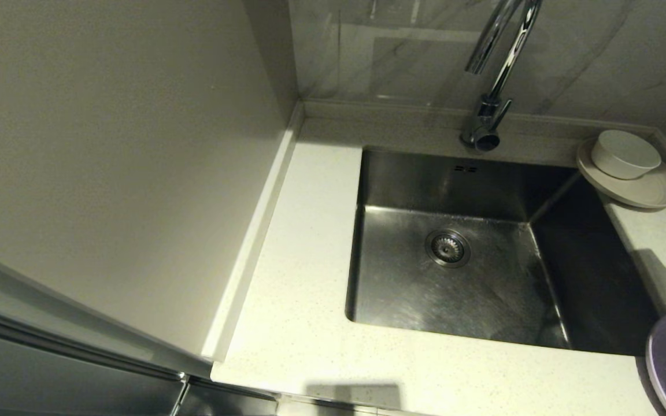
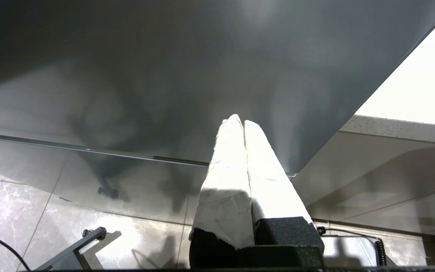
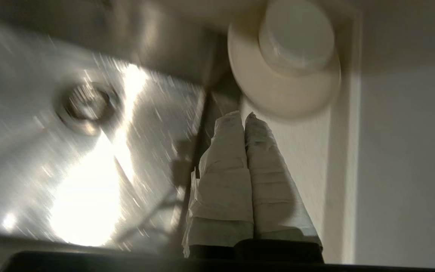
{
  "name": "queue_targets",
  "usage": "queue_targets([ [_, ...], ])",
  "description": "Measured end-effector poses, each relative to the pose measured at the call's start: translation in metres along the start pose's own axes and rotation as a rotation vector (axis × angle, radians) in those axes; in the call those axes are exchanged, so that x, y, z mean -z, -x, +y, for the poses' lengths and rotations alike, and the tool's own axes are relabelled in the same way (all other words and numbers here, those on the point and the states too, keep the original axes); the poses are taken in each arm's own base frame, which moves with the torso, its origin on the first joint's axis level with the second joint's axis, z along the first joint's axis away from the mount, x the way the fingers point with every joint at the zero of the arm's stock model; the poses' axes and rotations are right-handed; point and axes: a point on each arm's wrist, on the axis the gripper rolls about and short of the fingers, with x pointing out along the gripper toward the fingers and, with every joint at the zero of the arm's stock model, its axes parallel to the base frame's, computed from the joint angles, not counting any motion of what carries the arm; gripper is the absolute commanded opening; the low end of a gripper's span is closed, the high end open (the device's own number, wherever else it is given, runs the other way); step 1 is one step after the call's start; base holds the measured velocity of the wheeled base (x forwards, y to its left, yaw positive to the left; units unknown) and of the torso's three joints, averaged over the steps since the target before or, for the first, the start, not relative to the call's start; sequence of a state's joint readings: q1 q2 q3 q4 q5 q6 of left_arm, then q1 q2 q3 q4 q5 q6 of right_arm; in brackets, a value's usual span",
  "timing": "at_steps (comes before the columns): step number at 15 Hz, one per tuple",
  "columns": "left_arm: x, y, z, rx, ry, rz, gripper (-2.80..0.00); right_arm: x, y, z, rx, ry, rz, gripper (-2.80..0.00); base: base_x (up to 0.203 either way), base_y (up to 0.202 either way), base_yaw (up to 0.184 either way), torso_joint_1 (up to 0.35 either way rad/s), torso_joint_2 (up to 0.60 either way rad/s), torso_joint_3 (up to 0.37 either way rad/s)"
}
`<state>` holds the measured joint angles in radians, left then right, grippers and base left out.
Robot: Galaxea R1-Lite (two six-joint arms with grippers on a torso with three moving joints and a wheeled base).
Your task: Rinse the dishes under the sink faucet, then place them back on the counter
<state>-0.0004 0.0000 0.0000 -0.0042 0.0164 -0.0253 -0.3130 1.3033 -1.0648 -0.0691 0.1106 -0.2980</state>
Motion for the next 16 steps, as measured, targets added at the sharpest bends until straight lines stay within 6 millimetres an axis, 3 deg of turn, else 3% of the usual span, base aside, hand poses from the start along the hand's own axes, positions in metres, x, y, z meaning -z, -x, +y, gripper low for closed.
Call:
queue_targets([
  [2, 0.000, 0.000, 0.000, 0.000, 0.000, 0.000, -2.80, -0.015, -0.007, 0.004, -0.038, -0.097, 0.026, -2.80, 0.000, 0.000, 0.000, 0.000, 0.00, 0.000],
  [4, 0.000, 0.000, 0.000, 0.000, 0.000, 0.000, -2.80, -0.017, -0.009, 0.009, -0.084, -0.186, 0.135, -2.80, 0.000, 0.000, 0.000, 0.000, 0.00, 0.000],
  [6, 0.000, 0.000, 0.000, 0.000, 0.000, 0.000, -2.80, -0.025, 0.002, 0.015, -0.142, -0.268, 0.229, -2.80, 0.000, 0.000, 0.000, 0.000, 0.00, 0.000],
  [11, 0.000, 0.000, 0.000, 0.000, 0.000, 0.000, -2.80, -0.055, 0.073, 0.041, -0.470, -0.562, 0.225, -2.80, 0.000, 0.000, 0.000, 0.000, 0.00, 0.000],
  [13, 0.000, 0.000, 0.000, 0.000, 0.000, 0.000, -2.80, -0.054, 0.102, 0.045, -0.610, -0.598, 0.201, -2.80, 0.000, 0.000, 0.000, 0.000, 0.00, 0.000],
  [16, 0.000, 0.000, 0.000, 0.000, 0.000, 0.000, -2.80, -0.033, 0.131, 0.047, -0.711, -0.526, 0.177, -2.80, 0.000, 0.000, 0.000, 0.000, 0.00, 0.000],
])
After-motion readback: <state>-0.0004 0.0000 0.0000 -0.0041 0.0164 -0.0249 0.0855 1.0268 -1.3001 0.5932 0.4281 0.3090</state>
